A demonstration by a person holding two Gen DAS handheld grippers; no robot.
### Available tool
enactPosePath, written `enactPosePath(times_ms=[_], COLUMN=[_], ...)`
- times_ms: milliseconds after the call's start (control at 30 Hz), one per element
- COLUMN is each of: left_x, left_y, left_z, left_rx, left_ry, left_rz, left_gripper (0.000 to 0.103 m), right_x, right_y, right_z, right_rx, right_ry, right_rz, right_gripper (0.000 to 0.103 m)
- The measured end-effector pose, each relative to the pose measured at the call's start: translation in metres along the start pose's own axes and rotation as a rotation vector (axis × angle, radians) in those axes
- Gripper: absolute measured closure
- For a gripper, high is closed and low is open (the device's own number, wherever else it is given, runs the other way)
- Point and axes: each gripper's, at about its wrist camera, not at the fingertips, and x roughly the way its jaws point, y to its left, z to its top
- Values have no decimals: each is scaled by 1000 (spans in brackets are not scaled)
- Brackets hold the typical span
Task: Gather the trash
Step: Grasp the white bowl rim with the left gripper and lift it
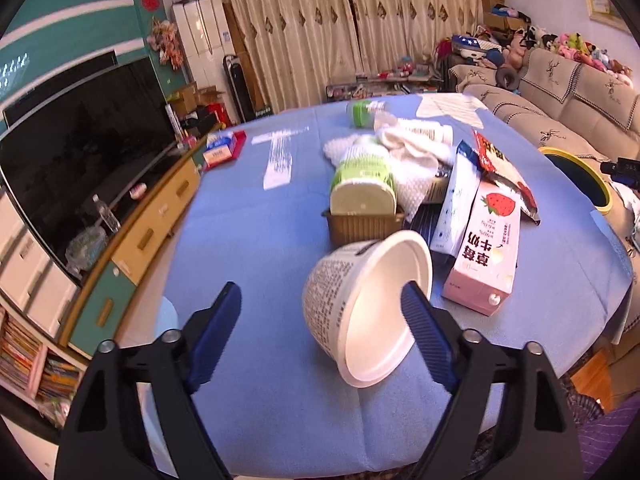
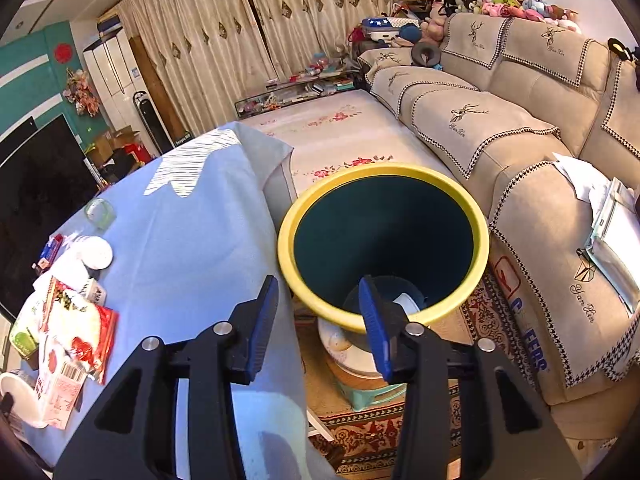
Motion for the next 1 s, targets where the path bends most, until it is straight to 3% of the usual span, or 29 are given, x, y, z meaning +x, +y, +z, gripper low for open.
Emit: enactPosePath(times_ms=[133, 300, 400, 567, 767, 867, 1000], left_x=[13, 15, 15, 8, -27, -41, -46], left_y=[5, 6, 8, 9, -1, -22, -66], left_z=[-4, -5, -5, -3, 23, 48, 90], left_rx=[-71, -99, -101, -73, -13, 42, 109], left_ry=[61, 64, 65, 49, -40, -104, -177], left_rz=[-33, -27, -19, -2, -24, -68, -186], left_gripper=[50, 74, 94, 98, 98, 98, 98], right_x=[-4, 0, 3, 5, -3, -5, -5], right_y=[-1, -5, -4, -1, -5, -9, -18], right_z=[-7, -13, -16, -18, -20, -22, -24], right_rx=[6, 26, 26, 21, 25, 24, 38], right_ry=[4, 19, 23, 24, -7, -21, -14], right_rz=[8, 20, 26, 34, 14, -18, -33], right_gripper=[62, 62, 62, 62, 62, 62, 62])
